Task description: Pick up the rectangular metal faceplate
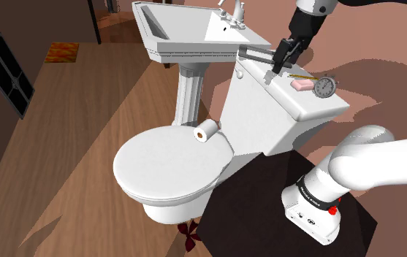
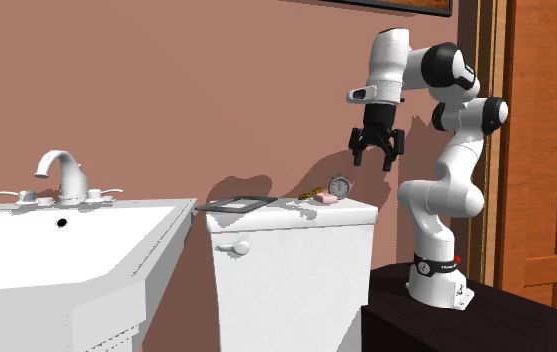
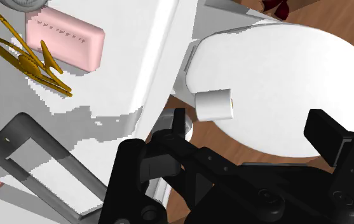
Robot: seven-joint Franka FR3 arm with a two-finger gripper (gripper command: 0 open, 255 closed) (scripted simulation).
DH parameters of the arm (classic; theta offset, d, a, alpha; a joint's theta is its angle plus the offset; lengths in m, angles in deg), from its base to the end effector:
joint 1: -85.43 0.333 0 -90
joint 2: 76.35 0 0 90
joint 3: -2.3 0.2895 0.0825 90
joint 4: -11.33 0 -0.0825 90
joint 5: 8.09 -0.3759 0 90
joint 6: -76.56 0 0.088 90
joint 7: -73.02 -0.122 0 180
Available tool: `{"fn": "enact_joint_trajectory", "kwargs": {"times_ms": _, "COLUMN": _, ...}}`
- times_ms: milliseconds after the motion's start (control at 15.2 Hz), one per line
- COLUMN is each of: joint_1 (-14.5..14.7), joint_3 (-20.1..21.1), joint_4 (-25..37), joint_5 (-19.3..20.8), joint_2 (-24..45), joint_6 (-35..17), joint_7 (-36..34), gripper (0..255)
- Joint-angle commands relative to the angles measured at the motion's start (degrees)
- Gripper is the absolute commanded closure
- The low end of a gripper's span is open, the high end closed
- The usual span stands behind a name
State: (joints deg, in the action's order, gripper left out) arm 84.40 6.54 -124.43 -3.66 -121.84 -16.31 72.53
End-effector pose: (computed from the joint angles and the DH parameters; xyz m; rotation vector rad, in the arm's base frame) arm 0.3211 0.0137 0.5577 3.0114 0.0433 0.0704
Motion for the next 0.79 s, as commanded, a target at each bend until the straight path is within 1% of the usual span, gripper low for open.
{"fn": "enact_joint_trajectory", "kwargs": {"times_ms": 0, "joint_1": 0.00, "joint_3": 0.00, "joint_4": 0.00, "joint_5": 0.00, "joint_2": 0.00, "joint_6": 0.00, "joint_7": 0.00, "gripper": 0}}
{"fn": "enact_joint_trajectory", "kwargs": {"times_ms": 396, "joint_1": 0.10, "joint_3": -8.80, "joint_4": 3.15, "joint_5": 3.94, "joint_2": 7.87, "joint_6": -5.10, "joint_7": 14.38, "gripper": 0}}
{"fn": "enact_joint_trajectory", "kwargs": {"times_ms": 726, "joint_1": 0.86, "joint_3": -15.37, "joint_4": 8.62, "joint_5": 5.05, "joint_2": 16.86, "joint_6": -8.81, "joint_7": 26.25, "gripper": 0}}
